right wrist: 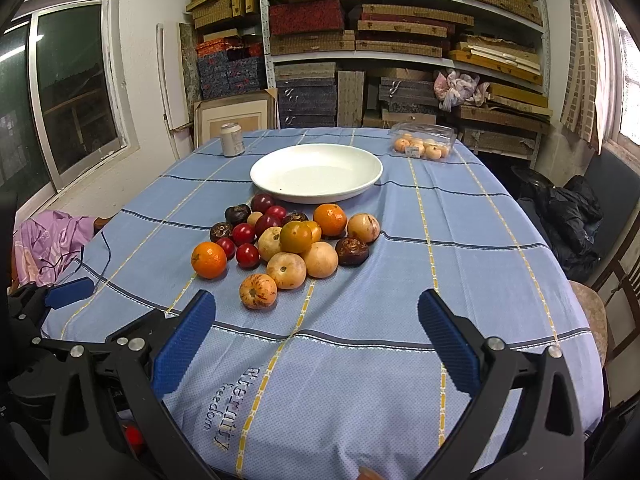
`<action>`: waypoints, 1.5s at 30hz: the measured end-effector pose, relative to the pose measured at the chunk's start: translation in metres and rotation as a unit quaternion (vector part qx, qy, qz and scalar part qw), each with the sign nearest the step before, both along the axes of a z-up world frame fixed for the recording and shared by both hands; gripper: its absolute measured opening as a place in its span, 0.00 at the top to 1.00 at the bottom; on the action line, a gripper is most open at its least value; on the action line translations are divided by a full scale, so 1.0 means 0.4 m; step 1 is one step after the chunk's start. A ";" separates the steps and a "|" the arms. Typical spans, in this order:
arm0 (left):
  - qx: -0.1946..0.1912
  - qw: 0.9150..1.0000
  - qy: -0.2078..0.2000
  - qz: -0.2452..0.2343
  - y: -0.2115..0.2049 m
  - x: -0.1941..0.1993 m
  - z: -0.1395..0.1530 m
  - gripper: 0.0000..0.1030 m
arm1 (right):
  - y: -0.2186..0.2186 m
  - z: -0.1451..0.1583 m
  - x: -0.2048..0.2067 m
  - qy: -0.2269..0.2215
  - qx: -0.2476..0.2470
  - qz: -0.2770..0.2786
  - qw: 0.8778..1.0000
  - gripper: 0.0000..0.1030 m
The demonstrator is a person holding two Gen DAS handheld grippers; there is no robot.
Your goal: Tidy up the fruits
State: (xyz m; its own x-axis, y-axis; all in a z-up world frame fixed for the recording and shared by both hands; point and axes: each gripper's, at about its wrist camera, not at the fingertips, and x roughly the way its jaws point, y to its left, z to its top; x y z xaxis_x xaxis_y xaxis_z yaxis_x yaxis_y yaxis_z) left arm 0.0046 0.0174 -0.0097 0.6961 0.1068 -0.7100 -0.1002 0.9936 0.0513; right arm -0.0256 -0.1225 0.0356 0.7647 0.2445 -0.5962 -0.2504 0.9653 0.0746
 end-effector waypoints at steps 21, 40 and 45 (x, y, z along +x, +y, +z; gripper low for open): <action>0.000 1.000 0.006 0.001 0.001 -0.003 -0.008 0.03 | 0.001 -0.001 0.002 0.001 0.000 -0.001 1.000 0.04; 0.000 1.000 0.011 0.002 0.002 0.001 -0.013 0.03 | 0.001 -0.005 0.002 0.002 0.000 -0.001 1.000 0.04; 0.002 1.000 0.014 0.004 0.005 0.010 -0.020 0.03 | -0.001 -0.012 0.005 0.005 0.000 0.001 1.000 0.04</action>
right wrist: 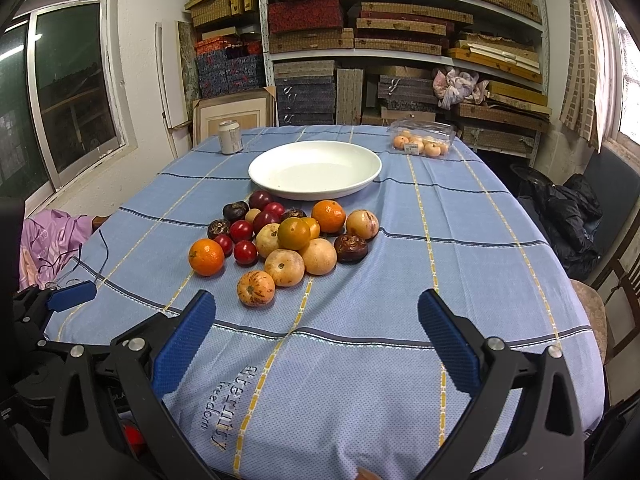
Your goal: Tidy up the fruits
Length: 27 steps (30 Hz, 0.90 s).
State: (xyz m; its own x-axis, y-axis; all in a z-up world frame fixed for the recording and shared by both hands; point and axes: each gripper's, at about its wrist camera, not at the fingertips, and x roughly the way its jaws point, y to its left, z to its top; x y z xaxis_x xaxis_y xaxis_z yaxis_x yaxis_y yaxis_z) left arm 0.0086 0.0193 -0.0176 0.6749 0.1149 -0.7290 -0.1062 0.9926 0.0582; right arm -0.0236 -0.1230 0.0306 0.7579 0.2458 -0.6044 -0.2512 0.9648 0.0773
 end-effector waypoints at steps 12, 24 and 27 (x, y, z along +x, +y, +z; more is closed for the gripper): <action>-0.001 1.000 0.013 0.000 0.005 0.029 -0.026 0.03 | -0.011 -0.019 0.028 0.011 -0.001 -0.005 1.000 0.04; -0.001 1.000 0.027 -0.003 0.006 0.064 -0.044 0.03 | -0.018 -0.033 0.063 0.021 0.002 -0.013 1.000 0.04; 0.000 1.000 0.028 -0.010 0.006 0.079 -0.051 0.03 | -0.027 -0.035 0.067 0.005 0.019 -0.004 1.000 0.04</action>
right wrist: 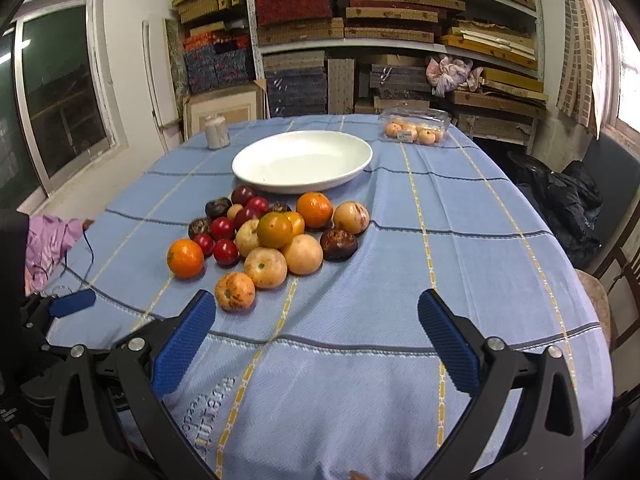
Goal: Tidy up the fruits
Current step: 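Grasp the orange with the left gripper while the right gripper grasps a small orange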
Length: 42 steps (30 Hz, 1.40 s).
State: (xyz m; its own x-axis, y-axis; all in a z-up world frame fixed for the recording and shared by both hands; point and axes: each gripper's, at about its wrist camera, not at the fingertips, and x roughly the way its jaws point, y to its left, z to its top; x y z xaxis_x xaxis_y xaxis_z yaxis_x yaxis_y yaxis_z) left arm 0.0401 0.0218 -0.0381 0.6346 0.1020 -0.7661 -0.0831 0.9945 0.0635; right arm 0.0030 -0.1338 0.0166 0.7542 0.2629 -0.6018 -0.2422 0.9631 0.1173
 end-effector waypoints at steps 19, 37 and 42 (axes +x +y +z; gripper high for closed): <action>-0.286 0.950 -0.083 -0.097 0.099 -0.005 -0.034 0.03 | -0.181 -0.045 0.112 -0.017 0.177 0.025 0.984 0.04; -0.111 0.992 0.000 -0.061 0.117 0.222 -0.032 0.03 | -0.140 -0.106 0.202 -0.019 0.127 0.014 0.992 0.04; -0.093 0.994 0.014 -0.060 0.116 0.264 -0.060 0.03 | -0.160 -0.133 0.240 0.019 0.168 0.017 0.985 0.04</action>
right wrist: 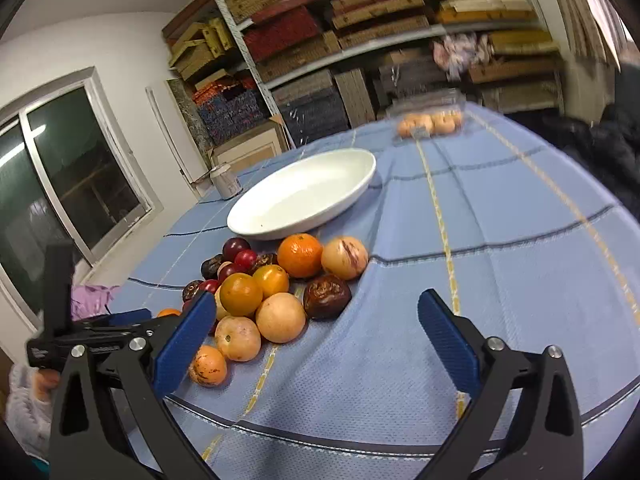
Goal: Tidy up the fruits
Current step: 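Grasp the orange with the left gripper while the right gripper grasps a small orange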
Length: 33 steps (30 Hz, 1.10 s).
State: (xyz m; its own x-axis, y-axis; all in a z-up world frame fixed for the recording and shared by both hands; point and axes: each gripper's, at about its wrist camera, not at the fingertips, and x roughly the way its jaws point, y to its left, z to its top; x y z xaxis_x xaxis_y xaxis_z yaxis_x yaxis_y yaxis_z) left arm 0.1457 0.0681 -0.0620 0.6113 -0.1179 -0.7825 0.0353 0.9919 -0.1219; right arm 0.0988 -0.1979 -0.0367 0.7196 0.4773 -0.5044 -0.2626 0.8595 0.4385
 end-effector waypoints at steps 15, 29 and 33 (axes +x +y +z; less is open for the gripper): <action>-0.019 1.000 0.000 -0.010 0.008 0.025 -0.037 0.04 | -0.010 -0.020 0.018 0.021 0.041 0.018 0.999 0.04; -0.026 1.000 0.007 -0.002 0.018 0.024 -0.046 0.36 | -0.010 -0.019 0.016 0.020 0.041 0.020 0.999 0.04; -0.007 1.000 0.008 -0.002 0.007 0.013 -0.047 0.51 | -0.012 -0.020 0.016 0.021 0.041 0.020 0.999 0.04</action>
